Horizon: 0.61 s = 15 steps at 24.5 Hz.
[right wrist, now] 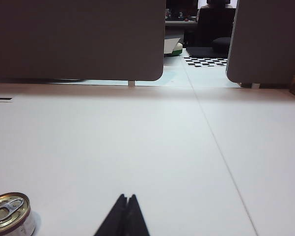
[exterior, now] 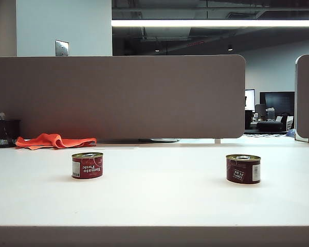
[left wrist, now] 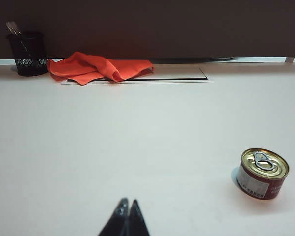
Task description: Stack a can of tomatoes on the right onto the can of tomatoes on the left.
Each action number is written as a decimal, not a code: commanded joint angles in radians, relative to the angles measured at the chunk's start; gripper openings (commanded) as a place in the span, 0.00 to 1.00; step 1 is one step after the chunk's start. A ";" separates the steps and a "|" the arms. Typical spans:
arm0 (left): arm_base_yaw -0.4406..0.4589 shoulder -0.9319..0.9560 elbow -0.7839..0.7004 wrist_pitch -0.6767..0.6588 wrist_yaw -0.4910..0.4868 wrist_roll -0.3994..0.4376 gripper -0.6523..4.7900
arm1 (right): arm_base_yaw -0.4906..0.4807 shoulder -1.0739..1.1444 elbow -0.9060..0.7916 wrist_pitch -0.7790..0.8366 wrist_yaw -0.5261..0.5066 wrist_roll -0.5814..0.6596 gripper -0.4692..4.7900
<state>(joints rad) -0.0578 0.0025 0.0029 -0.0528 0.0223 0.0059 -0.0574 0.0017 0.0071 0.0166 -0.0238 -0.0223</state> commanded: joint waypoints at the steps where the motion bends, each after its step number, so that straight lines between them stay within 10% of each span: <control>1: 0.000 0.000 0.005 0.008 -0.001 -0.002 0.11 | 0.001 0.000 -0.005 0.018 -0.001 0.003 0.08; 15: 0.000 0.000 0.208 0.004 0.005 -0.011 0.11 | 0.001 -0.003 0.105 0.183 0.024 0.077 0.08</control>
<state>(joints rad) -0.0582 0.0032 0.1692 -0.0673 0.0223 0.0051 -0.0578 0.0013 0.0654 0.0963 -0.0204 0.0463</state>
